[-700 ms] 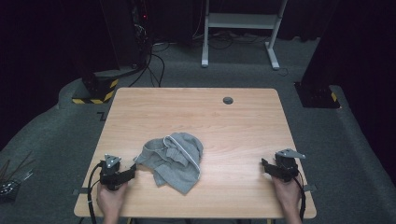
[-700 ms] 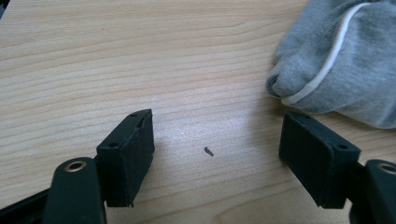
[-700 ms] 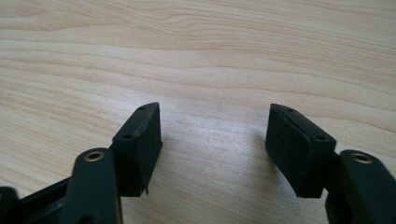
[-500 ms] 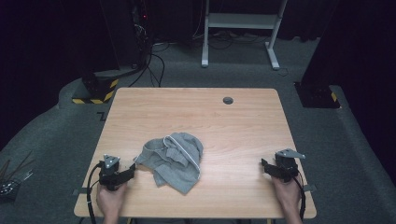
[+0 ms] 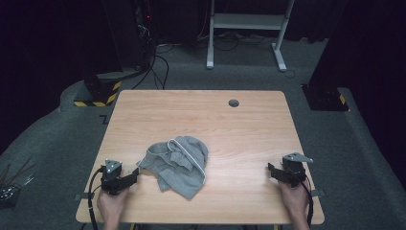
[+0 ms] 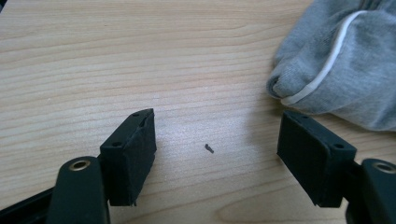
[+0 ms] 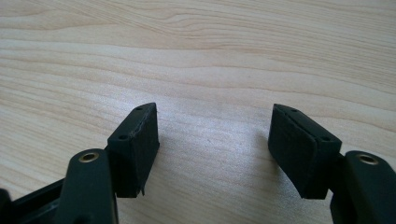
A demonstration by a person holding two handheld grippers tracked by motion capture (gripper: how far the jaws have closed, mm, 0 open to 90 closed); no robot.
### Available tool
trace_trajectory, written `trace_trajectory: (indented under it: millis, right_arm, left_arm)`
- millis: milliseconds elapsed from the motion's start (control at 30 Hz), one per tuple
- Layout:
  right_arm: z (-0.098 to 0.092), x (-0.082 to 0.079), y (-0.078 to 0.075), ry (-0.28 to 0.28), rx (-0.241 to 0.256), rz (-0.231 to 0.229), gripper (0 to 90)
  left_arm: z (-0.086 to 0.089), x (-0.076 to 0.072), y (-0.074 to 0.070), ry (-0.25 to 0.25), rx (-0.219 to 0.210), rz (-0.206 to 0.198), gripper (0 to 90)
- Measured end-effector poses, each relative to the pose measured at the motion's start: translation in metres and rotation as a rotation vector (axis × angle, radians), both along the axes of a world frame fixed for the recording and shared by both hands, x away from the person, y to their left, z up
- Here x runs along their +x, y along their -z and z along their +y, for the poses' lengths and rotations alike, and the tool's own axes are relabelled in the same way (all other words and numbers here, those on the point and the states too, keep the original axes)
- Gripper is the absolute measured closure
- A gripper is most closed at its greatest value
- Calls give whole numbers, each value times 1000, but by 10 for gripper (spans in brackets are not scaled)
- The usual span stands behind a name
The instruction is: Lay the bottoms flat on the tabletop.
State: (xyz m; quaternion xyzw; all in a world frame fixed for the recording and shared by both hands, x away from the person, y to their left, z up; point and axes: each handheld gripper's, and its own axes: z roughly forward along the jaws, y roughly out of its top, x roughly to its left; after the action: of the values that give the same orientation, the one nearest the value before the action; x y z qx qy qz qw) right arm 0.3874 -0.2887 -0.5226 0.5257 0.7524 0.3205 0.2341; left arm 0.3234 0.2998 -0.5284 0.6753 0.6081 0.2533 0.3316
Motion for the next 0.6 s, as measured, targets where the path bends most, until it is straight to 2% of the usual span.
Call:
trace_trajectory:
  millis: [200,367,500,600]
  right_arm:
    - [0,1,0,-3,-1,2,335]
    - [0,1,0,-4,-1,2,335]
    - [0,1,0,-5,-1,2,334]
    - [0,1,0,-5,-1,2,335]
  left_arm:
    - [5,-2,0,-7,-39,-6,289]
    - [2,-1,0,-13,-18,2,235]
    - [1,-4,0,-15,-45,-3,239]
    - [1,-5,0,-6,-35,-2,249]
